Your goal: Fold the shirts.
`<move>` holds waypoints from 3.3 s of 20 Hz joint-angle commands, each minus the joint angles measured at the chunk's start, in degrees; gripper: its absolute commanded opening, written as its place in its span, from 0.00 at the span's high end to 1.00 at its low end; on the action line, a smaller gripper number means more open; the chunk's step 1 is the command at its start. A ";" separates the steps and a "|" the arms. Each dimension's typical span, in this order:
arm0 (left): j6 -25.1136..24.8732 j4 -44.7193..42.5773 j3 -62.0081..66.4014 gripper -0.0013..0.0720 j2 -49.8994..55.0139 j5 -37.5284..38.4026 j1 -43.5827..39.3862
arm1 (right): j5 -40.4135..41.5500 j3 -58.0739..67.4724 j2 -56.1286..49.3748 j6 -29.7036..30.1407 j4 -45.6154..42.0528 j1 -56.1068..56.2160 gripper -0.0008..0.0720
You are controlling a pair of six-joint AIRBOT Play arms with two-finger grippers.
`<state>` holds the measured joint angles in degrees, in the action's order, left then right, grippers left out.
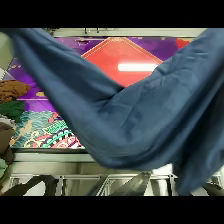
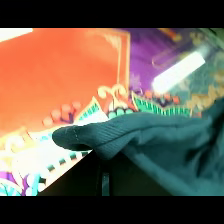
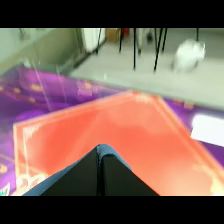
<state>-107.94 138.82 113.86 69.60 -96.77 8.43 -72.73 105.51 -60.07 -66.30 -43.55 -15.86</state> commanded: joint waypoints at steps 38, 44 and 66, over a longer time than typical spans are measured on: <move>6.47 -1.60 -95.14 0.20 -6.19 27.71 7.69 | -10.29 -20.63 -36.37 -17.92 -20.70 -16.85 0.26; 8.13 1.11 -94.01 0.21 2.12 34.36 -6.29 | -10.29 -20.63 -36.37 -17.90 -20.70 -16.85 0.26; 5.97 0.33 -74.31 0.96 14.08 28.65 -20.46 | -11.80 -30.58 -44.76 -3.89 -9.03 -12.96 0.25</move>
<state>-101.16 139.09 39.70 83.64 -67.68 -13.15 -84.71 75.59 -103.88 -71.26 -53.93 -30.79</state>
